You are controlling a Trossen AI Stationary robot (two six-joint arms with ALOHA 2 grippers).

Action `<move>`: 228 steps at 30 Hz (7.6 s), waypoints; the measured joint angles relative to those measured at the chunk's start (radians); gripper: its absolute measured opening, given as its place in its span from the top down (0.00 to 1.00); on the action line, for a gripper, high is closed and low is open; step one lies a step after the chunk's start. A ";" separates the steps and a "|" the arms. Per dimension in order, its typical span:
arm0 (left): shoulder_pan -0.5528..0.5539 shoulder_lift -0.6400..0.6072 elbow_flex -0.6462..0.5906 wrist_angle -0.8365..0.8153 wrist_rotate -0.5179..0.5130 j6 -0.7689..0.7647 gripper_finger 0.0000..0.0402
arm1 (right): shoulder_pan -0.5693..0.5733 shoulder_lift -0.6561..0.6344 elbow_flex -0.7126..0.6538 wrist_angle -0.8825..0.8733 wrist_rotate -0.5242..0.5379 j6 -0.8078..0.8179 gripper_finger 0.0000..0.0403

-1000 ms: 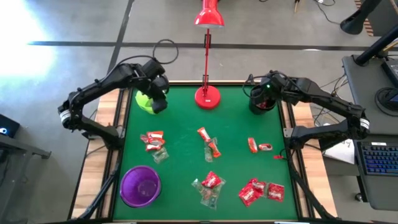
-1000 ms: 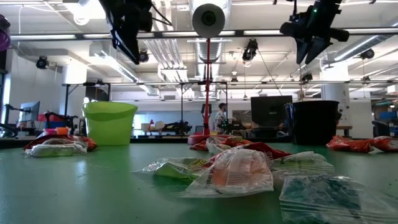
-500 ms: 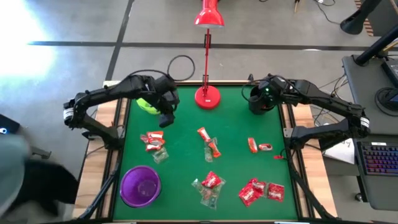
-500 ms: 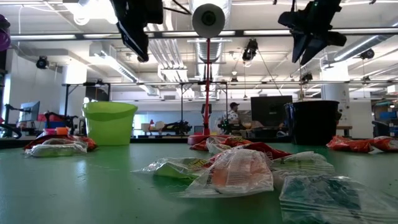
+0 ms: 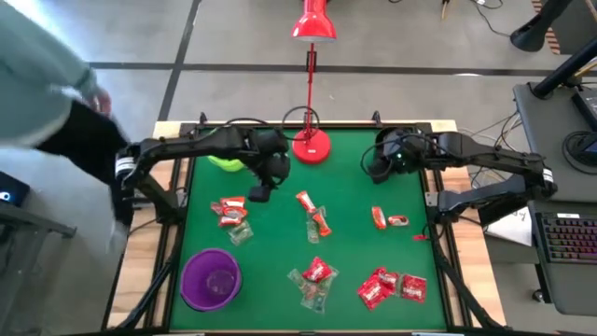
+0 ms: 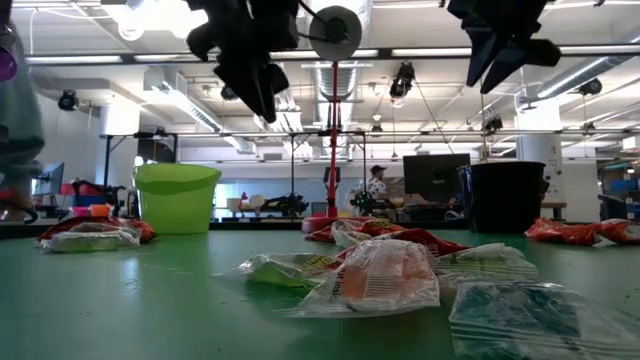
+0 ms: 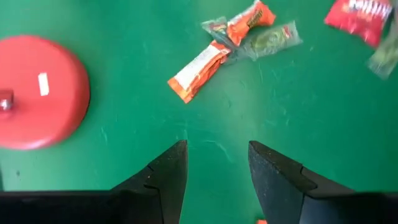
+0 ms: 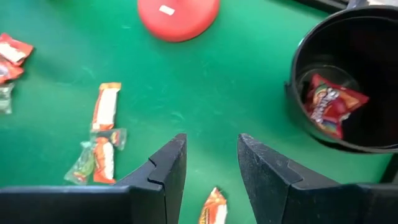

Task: Sort candy
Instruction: Put the orange candy into the violet bucket

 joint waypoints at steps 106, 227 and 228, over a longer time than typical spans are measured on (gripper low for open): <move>-0.181 -0.028 0.000 -0.321 0.082 -0.136 1.00 | 0.071 0.003 -0.024 0.005 0.089 0.108 0.66; -0.859 -0.538 0.000 -0.582 -0.779 -1.356 0.74 | 0.298 0.475 -0.201 0.014 -0.253 0.456 0.66; -0.859 -0.538 0.000 -0.582 -0.779 -1.356 0.74 | 0.298 0.475 -0.208 0.014 -0.257 0.463 0.66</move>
